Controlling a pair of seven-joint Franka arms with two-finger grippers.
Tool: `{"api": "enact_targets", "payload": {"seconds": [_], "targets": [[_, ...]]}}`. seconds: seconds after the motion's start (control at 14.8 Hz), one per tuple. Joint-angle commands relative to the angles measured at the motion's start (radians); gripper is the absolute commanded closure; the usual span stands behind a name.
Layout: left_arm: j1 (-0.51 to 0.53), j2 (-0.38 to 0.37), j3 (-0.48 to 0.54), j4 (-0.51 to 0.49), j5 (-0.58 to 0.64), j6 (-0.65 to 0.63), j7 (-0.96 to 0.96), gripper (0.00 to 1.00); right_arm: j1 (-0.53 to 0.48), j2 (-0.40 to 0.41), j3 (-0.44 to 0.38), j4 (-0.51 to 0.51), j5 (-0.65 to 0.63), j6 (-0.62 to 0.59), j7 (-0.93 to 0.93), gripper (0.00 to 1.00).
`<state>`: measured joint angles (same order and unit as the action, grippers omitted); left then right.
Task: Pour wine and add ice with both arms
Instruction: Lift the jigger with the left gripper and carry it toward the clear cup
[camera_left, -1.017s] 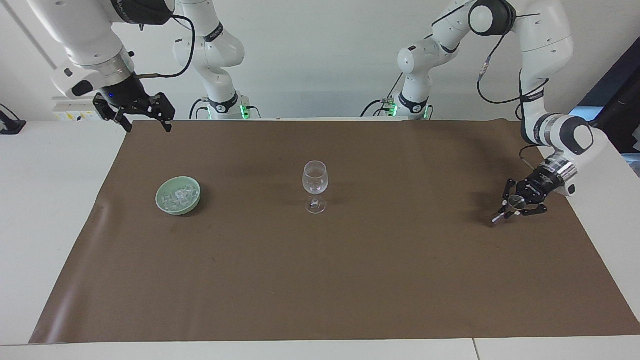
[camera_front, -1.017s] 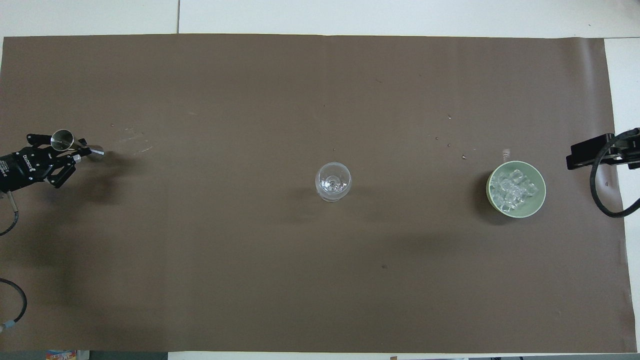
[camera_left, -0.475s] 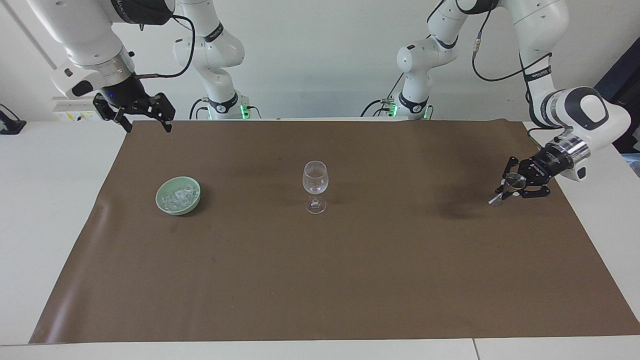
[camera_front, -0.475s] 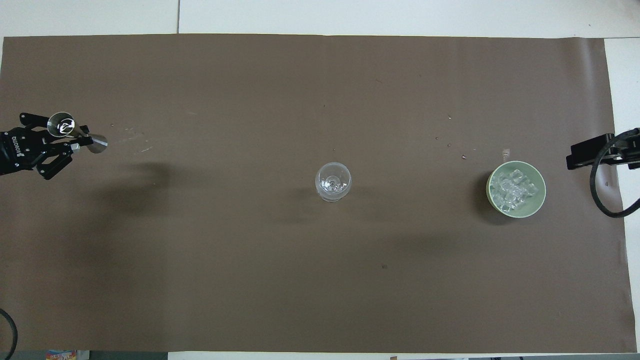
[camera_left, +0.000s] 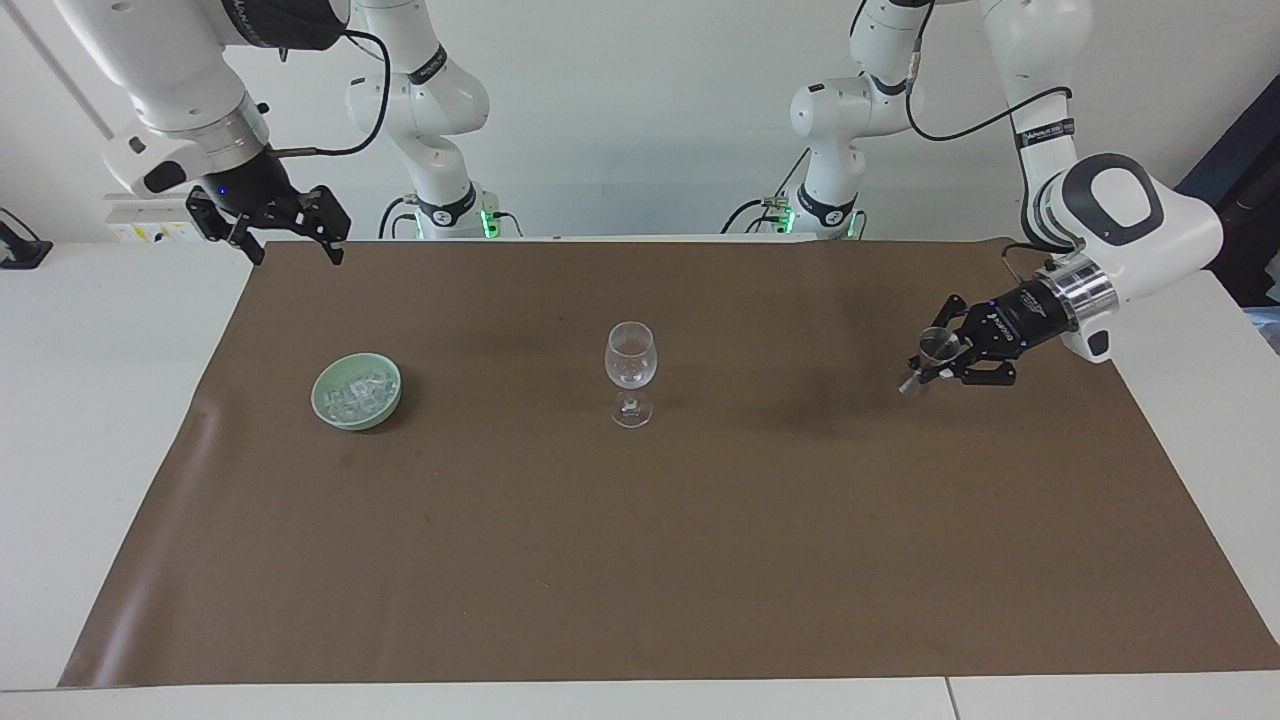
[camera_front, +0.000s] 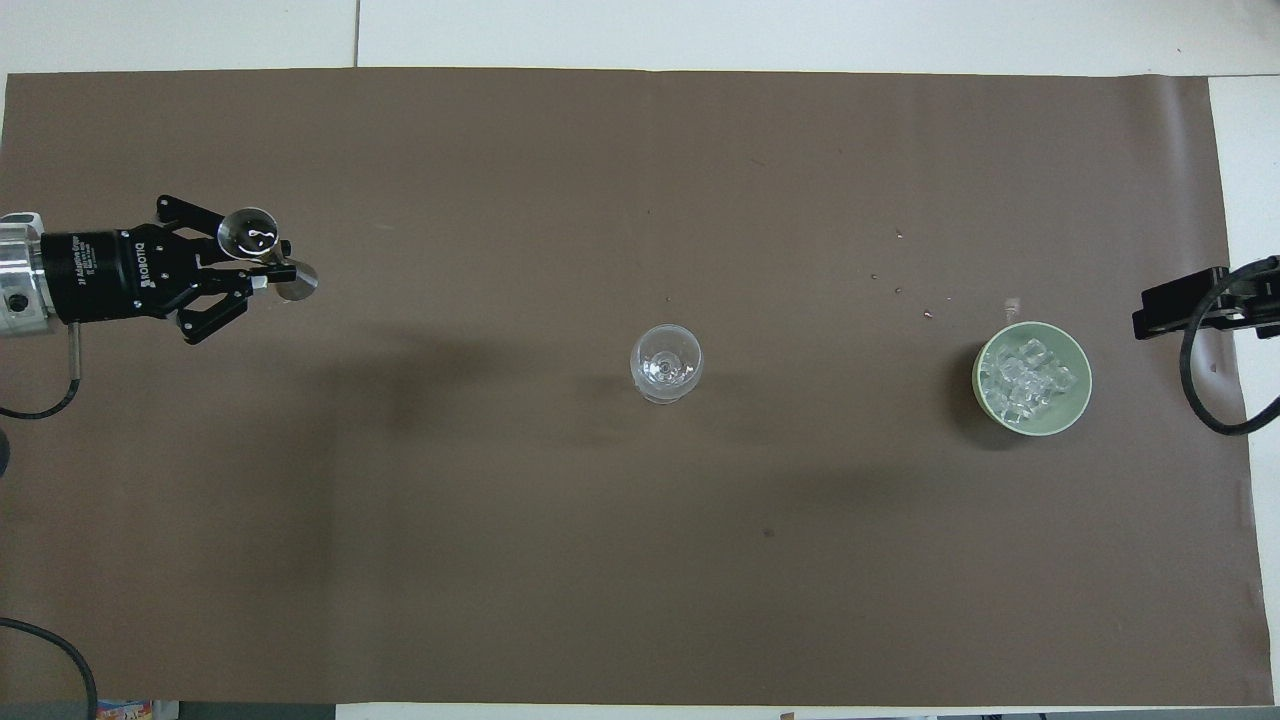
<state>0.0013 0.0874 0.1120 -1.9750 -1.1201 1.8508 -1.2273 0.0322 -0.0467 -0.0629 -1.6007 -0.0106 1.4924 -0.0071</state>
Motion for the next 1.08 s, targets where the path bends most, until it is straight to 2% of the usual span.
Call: {"api": "enact_targets", "payload": {"seconds": [0.0,0.2,0.47,1.02], "targets": [[-0.102,-0.046,0.012,-0.030,0.035,0.073,-0.076,1.00,-0.017,-0.021,0.008,-0.021,0.017,0.002,-0.008,0.00],[-0.216,-0.061,0.011,-0.030,0.075,0.143,-0.153,1.00,-0.017,-0.021,0.008,-0.021,0.018,0.002,-0.008,0.00],[-0.305,-0.087,0.005,-0.024,0.170,0.146,-0.219,1.00,-0.017,-0.019,0.008,-0.021,0.017,0.002,-0.008,0.00],[-0.480,-0.055,0.003,0.042,0.337,0.199,-0.426,1.00,-0.017,-0.021,0.008,-0.021,0.017,0.002,-0.008,0.00]]}}
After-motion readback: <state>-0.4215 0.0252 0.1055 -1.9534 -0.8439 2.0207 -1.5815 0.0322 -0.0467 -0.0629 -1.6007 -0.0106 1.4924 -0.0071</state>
